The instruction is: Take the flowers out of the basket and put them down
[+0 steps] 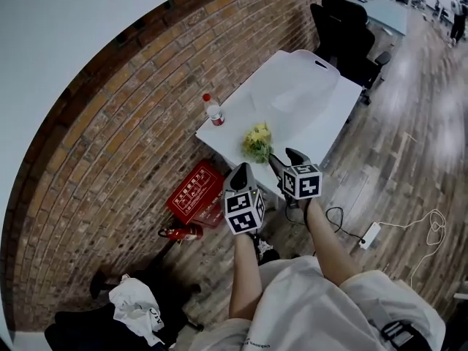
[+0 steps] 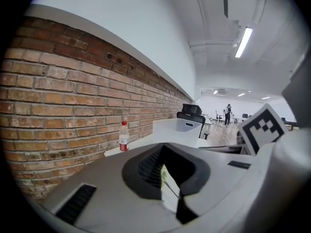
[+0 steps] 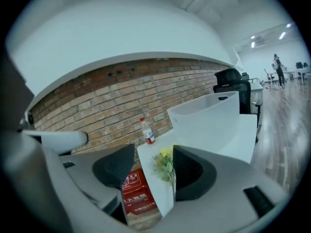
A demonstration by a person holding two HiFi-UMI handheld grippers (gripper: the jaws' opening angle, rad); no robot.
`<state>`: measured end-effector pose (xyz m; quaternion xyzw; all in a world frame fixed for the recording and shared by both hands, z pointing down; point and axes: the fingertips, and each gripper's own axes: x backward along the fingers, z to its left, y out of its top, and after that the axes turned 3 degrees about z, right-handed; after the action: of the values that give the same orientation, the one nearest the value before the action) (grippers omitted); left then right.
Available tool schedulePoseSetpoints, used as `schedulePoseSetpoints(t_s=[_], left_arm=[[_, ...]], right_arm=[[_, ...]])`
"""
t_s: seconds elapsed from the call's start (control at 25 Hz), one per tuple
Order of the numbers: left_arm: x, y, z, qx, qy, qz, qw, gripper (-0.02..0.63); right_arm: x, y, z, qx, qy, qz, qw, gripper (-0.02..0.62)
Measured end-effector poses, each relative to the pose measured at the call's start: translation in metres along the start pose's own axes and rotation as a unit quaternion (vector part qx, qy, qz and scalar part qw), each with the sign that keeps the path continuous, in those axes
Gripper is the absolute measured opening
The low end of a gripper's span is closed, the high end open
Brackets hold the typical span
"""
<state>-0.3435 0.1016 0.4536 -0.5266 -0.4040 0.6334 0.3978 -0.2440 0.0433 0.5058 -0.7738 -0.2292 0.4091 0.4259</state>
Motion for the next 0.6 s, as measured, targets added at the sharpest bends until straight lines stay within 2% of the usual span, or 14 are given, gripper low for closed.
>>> schedulePoseSetpoints(t_s=[0.16, 0.28, 0.36, 0.48, 0.6], left_arm=[[0.012, -0.026, -0.011, 0.012, -0.002, 0.016, 0.9998, 0.025], [0.021, -0.045, -0.018, 0.015, 0.007, 0.031, 0.9994, 0.025], [0.03, -0.052, -0.025, 0.013, 0.009, 0.034, 0.9993, 0.025], [0.043, -0.061, -0.036, 0.007, 0.004, 0.032, 0.9995, 0.025], [0.054, -0.074, -0.044, 0.004, -0.003, 0.034, 0.9994, 0.025]], right_arm=[[0.021, 0.008, 0.002, -0.067, 0.026, -0.027, 0.997, 0.269], [0.052, -0.007, -0.004, -0.086, 0.0, -0.041, 0.995, 0.193], [0.071, -0.026, -0.007, -0.09, -0.008, -0.035, 0.995, 0.087], [0.092, -0.047, -0.008, -0.081, -0.01, -0.03, 0.996, 0.053], [0.107, -0.058, -0.005, -0.061, -0.017, -0.031, 0.998, 0.044]])
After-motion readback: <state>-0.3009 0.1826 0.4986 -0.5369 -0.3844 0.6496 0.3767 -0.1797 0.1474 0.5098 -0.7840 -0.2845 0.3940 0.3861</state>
